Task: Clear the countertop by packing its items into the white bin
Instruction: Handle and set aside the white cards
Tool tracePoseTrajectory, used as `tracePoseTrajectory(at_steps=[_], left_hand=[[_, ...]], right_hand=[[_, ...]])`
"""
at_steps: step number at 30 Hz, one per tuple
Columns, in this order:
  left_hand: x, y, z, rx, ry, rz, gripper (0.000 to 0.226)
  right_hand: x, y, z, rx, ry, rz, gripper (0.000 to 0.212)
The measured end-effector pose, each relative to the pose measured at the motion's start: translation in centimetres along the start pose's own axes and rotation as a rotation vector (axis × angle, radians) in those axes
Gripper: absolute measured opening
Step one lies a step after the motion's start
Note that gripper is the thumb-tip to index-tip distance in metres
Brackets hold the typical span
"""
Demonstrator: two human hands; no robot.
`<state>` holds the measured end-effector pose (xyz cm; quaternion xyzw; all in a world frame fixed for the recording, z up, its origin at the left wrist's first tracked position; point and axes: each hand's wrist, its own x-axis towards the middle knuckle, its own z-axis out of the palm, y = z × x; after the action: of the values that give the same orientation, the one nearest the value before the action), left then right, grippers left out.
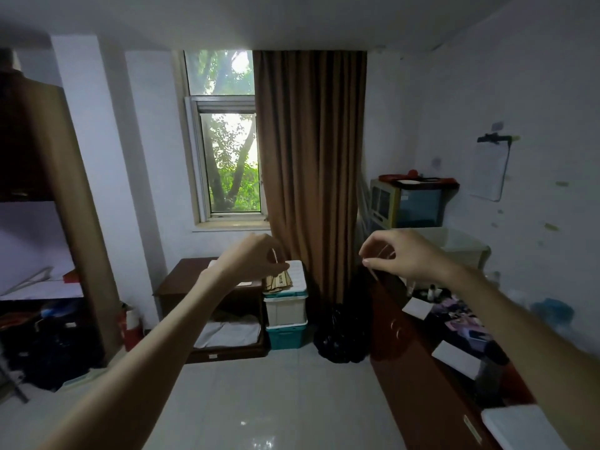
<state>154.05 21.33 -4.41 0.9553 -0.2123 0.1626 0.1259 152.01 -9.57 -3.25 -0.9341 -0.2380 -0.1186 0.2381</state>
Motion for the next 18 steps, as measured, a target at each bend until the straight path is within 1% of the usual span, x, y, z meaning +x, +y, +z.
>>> tracePoseTrajectory(at_steps=[8,13,18], left_hand=[[16.0,-5.5,7.4,0.009,-0.002,0.012,0.015],[26.2,-8.1,10.2,0.004,0.0,-0.026,0.014],[34.4,-10.8,12.5,-0.009,0.009,-0.047,0.017]], right_hand=[[14.0,12.4,1.7,0.013,-0.011,0.001,0.015],[23.5,19.7,1.1,-0.003,-0.032,-0.009,0.017],[31.9,25.3,1.5,0.02,-0.041,-0.018,0.019]])
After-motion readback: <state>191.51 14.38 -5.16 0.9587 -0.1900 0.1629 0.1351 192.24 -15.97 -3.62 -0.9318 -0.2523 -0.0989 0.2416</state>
